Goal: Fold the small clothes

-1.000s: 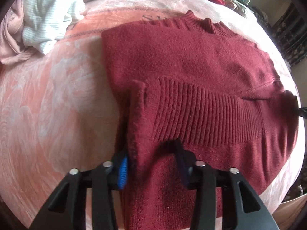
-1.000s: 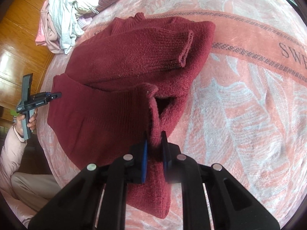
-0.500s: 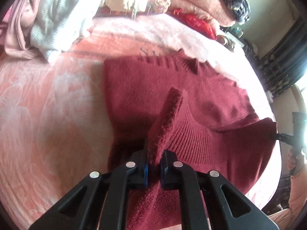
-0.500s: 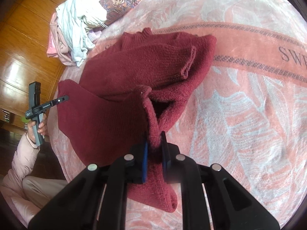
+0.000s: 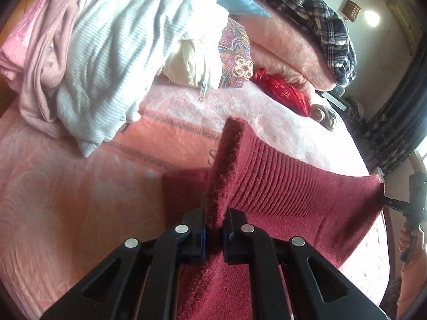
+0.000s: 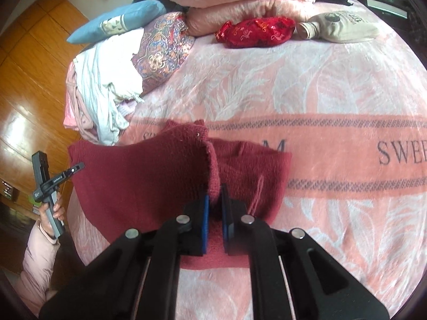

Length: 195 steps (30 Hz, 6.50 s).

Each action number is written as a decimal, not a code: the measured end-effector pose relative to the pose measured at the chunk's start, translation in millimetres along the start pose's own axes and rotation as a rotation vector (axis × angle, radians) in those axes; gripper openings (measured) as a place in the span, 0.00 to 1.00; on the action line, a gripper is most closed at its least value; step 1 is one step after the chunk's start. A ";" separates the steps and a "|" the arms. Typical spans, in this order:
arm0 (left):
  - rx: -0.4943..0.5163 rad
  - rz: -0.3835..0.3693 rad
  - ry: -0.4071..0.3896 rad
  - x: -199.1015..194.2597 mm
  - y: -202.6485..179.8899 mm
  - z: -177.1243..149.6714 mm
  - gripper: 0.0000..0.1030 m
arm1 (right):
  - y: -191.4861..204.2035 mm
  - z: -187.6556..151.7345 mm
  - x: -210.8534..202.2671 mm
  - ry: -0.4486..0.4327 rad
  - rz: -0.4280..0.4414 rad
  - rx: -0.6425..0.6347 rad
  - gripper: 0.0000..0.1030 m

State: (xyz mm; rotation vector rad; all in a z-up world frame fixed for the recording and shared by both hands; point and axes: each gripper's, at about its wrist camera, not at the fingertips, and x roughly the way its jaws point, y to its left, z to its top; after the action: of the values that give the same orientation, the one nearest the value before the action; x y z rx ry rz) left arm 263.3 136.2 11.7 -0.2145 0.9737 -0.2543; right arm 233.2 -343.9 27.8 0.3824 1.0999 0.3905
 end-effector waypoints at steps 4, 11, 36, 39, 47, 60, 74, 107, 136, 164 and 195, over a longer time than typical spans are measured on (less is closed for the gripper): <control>0.010 0.077 0.037 62.3 0.4 16.8 0.08 | -14.1 40.3 34.8 0.001 -0.068 0.026 0.06; -0.026 0.159 0.117 131.3 23.5 -5.4 0.10 | -41.4 67.0 108.6 0.030 -0.146 0.104 0.20; -0.084 0.159 0.219 11.7 21.8 -82.5 0.28 | -21.7 -66.3 34.3 0.193 -0.032 -0.132 0.63; -0.013 0.184 0.206 15.8 9.0 -81.4 0.35 | -11.5 -52.8 31.1 0.176 0.011 -0.119 0.57; 0.023 0.176 0.226 27.3 1.9 -86.8 0.36 | -6.3 -8.2 50.7 0.135 0.059 0.004 0.09; 0.040 0.157 0.250 36.3 -1.2 -92.9 0.41 | -16.8 9.6 71.6 0.164 -0.055 0.037 0.46; 0.030 0.146 0.260 33.4 -5.2 -98.1 0.45 | -10.6 -16.5 46.7 0.114 0.071 -0.092 0.63; 0.051 0.155 0.300 43.5 -3.0 -115.3 0.54 | -37.1 -106.6 9.7 0.234 -0.105 -0.247 0.46; 0.031 0.103 0.327 40.8 -7.5 -114.2 0.62 | -19.7 -110.5 23.2 0.382 0.073 -0.334 0.10; -0.026 0.106 0.307 29.0 9.5 -111.5 0.64 | 20.6 -119.0 19.5 0.404 0.346 -0.459 0.05; 0.085 0.098 0.279 82.2 -11.6 -70.9 0.68 | -4.9 19.2 110.6 0.259 -0.111 -0.094 0.05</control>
State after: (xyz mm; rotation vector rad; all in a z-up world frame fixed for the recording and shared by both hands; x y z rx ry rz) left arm 246.8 95.2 -88.2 -0.0534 1.2434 -0.2395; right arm 295.5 -296.6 -52.8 0.1894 1.3434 0.3992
